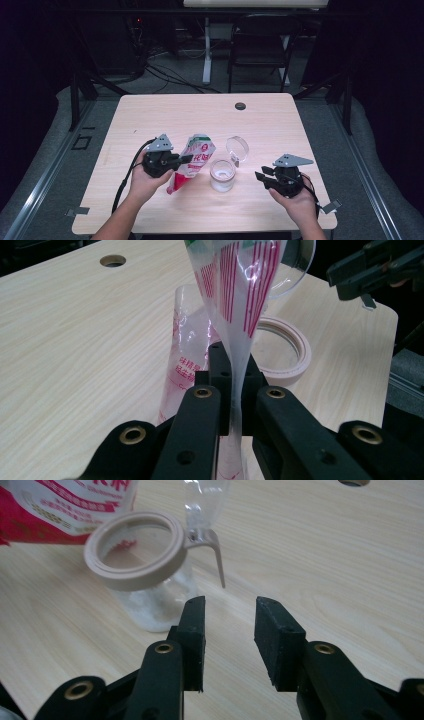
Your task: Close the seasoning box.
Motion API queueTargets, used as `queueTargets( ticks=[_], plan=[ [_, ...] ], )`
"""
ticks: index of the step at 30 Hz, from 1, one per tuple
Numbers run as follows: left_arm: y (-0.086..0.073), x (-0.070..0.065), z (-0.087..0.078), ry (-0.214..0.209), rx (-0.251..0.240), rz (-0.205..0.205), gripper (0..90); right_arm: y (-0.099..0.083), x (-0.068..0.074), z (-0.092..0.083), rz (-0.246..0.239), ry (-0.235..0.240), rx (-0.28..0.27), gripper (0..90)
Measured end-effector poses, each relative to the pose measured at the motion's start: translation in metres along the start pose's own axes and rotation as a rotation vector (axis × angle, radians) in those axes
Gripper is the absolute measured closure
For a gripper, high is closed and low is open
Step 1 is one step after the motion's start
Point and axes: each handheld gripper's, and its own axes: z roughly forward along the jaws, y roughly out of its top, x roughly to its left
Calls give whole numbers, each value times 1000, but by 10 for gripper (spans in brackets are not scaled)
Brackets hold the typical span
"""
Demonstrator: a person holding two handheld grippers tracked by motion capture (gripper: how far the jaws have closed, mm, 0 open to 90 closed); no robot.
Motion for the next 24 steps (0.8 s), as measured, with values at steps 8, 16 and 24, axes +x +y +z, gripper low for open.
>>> queueTargets(
  ticks=[8, 16, 24],
  plan=[
    [-11, -5, -3, -7, 17, -25, 900, 22, 14, -7, -58, 55, -31, 682],
    [-22, -10, -5, 6, 41, -37, 900, 37, 32, 3, -130, 124, -30, 683],
    [-31, -15, -6, 17, 77, -48, 900, 52, 49, 27, -170, 211, 11, 719]
  ],
)
